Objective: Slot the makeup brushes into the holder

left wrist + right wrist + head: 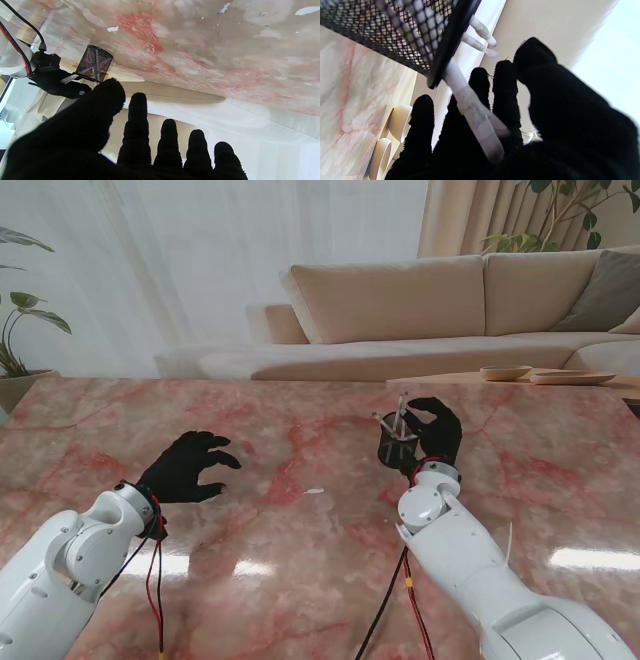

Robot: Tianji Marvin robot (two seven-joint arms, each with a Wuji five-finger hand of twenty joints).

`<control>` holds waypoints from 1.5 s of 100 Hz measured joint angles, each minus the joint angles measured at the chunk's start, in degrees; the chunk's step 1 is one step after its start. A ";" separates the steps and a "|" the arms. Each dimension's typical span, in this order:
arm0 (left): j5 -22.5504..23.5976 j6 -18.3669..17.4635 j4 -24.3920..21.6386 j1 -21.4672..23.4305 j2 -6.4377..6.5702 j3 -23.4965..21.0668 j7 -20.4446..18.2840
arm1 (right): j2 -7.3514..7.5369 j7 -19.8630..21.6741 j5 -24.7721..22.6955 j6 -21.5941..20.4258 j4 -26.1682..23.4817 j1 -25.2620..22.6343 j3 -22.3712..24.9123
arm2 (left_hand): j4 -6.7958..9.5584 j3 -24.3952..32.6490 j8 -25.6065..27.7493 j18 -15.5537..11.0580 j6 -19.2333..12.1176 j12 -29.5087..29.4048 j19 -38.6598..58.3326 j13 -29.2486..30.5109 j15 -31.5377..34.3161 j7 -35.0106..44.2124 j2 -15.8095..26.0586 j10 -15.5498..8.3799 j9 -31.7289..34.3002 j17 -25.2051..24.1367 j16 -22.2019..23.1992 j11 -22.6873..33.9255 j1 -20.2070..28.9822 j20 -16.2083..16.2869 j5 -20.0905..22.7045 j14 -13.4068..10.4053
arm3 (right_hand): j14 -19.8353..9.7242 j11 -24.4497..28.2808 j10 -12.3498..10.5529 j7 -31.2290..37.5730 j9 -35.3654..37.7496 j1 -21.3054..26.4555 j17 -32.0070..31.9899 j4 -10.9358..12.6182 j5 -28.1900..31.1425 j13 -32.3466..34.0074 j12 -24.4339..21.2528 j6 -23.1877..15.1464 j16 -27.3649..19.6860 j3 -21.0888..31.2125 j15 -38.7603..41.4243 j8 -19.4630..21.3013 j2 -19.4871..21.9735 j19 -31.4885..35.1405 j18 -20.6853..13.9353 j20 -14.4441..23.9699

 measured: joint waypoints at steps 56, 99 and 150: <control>-1.75 -0.11 -0.04 0.04 0.00 -0.58 -0.69 | 3.89 5.84 -1.16 6.02 -14.51 -6.12 1.88 | 0.10 -5.38 -1.51 -0.12 2.55 -0.48 -0.01 0.00 -0.79 -3.41 -0.05 -0.01 -0.35 0.30 -2.17 -2.13 -5.77 0.44 -1.33 0.00 | 1.81 -4.49 -0.09 -22.72 -19.06 -12.77 -8.92 3.17 -13.32 -8.24 -2.35 3.78 -5.26 -15.31 -13.93 13.65 7.29 -26.72 0.98 -3.36; -5.81 -0.09 -0.17 0.12 -0.49 -0.02 1.35 | 9.96 14.19 -11.80 12.08 -33.43 -17.02 8.69 | 2.62 -24.43 -8.14 -1.80 6.96 -7.87 0.24 0.07 -0.81 -15.15 4.84 -0.98 -0.29 0.56 -5.90 -1.55 -6.74 3.57 -1.26 -0.26 | 1.19 -11.20 -1.08 -30.24 -24.26 -26.92 -9.39 7.38 -18.91 -9.59 -7.21 3.90 -10.44 -7.72 -22.79 11.48 7.18 -33.39 0.88 -6.27; -12.05 -0.27 -2.68 0.68 -1.72 2.96 5.14 | 17.71 33.12 -27.45 10.47 -56.73 -31.36 15.53 | 4.44 -46.96 -12.31 -2.75 10.69 -9.60 21.16 2.10 -0.75 -23.31 17.88 -0.71 0.04 2.12 -9.36 -0.97 -6.70 0.70 -1.23 -1.29 | 2.29 -17.85 1.62 -36.96 -27.52 -43.31 -3.82 10.46 -23.44 -9.56 -13.42 9.60 -16.98 -1.30 -26.95 8.40 19.35 -39.86 -3.73 -19.21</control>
